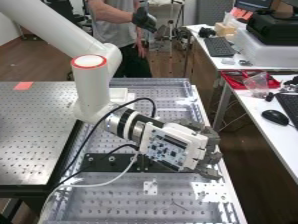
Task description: Grab the chopstick and place it in the clear container
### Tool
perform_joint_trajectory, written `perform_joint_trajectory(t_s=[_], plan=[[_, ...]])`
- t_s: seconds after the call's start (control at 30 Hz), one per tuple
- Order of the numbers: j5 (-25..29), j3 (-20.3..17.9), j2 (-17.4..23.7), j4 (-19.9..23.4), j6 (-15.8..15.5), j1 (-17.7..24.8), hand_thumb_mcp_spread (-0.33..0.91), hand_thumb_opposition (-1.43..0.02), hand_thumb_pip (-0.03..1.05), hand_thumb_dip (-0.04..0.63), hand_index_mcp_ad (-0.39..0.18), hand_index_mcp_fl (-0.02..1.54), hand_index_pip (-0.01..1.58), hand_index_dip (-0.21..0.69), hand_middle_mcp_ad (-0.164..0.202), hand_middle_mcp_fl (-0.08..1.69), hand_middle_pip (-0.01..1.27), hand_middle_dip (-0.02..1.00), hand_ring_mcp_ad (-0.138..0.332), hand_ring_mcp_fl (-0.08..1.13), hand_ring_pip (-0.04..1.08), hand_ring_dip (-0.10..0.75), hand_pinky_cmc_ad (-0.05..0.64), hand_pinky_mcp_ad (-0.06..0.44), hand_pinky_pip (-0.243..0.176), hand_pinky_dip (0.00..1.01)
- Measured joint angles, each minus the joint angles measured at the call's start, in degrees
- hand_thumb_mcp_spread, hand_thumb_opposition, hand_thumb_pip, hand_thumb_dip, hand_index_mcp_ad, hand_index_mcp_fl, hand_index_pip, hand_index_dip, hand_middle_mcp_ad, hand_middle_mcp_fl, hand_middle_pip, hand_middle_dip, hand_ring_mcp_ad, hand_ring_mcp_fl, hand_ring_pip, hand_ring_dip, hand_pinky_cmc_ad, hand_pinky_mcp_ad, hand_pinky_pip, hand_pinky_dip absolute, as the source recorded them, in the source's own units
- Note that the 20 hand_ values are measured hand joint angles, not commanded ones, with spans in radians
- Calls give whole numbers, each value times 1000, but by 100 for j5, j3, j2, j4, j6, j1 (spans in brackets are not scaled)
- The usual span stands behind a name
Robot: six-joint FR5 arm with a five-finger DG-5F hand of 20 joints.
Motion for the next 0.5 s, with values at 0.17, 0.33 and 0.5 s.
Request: perform_joint_trajectory(t_s=[0.17, 0.33, 0.5], plan=[[8, 26, 59, 60, -116, -17, 658, -1009, 578, 297, -5, 733, 1299, -10, -9, 969, 806, 670, 84, 789, 126, 559, 454, 250, 72, 190], [-35, 55, 110, 107, -171, -38, 656, -1023, 578, 297, -5, 735, 1279, -7, -9, 976, 798, 670, 75, 785, 96, 559, 452, 250, 75, 188], [-164, 29, 100, 113, 17, -61, 611, -1016, 595, 300, -5, 677, 1279, 5, -9, 916, 750, 672, 75, 665, 94, 553, 456, 260, 75, 192]])
